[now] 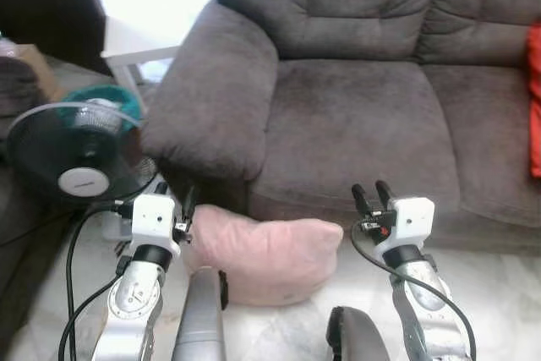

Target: Move the pillow to the sofa from floor

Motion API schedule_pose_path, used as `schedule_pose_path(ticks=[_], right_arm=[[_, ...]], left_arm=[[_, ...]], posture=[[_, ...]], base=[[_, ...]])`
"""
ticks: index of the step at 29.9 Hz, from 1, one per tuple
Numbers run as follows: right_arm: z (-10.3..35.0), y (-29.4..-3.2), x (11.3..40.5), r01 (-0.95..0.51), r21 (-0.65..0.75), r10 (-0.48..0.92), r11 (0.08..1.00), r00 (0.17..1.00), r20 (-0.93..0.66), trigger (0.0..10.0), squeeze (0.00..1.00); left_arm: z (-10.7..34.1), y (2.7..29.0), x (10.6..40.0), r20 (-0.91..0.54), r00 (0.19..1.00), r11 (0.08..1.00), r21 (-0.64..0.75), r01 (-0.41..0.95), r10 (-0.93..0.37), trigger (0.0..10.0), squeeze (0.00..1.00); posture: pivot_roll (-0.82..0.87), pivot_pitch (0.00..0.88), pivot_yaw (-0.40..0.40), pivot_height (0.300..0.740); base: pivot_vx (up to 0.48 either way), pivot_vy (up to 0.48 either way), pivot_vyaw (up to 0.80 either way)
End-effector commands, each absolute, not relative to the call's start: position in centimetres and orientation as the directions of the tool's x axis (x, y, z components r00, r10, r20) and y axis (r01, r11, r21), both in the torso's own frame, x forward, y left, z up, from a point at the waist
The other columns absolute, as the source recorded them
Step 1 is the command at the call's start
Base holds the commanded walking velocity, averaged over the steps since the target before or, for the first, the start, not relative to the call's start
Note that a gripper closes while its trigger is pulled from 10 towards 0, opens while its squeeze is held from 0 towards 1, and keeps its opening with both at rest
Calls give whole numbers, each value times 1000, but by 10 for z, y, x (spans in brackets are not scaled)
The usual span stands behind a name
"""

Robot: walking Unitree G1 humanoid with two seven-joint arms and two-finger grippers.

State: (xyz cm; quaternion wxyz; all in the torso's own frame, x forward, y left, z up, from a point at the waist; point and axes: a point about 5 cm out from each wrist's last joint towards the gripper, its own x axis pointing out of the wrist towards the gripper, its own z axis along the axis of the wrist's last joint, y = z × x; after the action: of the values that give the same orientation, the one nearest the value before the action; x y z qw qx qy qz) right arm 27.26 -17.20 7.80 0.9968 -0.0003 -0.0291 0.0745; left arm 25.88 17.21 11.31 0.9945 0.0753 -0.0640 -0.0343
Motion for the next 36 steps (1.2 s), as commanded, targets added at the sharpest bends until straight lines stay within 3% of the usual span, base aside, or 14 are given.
schedule_pose_path(ticks=[1, 15, 24, 36], right_arm=[[78, -172, 272, -153, -3, 153, 988, 986, 58, 10000, 0], [78, -170, 271, -174, -33, 176, 984, 983, 56, 10000, 0], [78, -169, 271, -174, -30, 176, 984, 983, 58, 10000, 0], [77, -173, 273, -147, -9, 147, 989, 988, 49, 10000, 0]], left_arm=[[114, 174, 257, 127, 989, 985, 162, 52, -73, 10000, 0], [113, 173, 257, 126, 989, 987, 151, 53, -73, 10000, 0], [112, 173, 257, 117, 990, 987, 153, 56, -74, 10000, 0], [109, 171, 258, 97, 991, 986, 152, 72, -87, 10000, 0]], posture=[[167, 129, -31, 579], [166, 131, -32, 579], [167, 133, -32, 579], [165, 131, -31, 579]], base=[[0, 0, 0], [0, 0, 0], [0, 0, 800], [0, 0, 0]])
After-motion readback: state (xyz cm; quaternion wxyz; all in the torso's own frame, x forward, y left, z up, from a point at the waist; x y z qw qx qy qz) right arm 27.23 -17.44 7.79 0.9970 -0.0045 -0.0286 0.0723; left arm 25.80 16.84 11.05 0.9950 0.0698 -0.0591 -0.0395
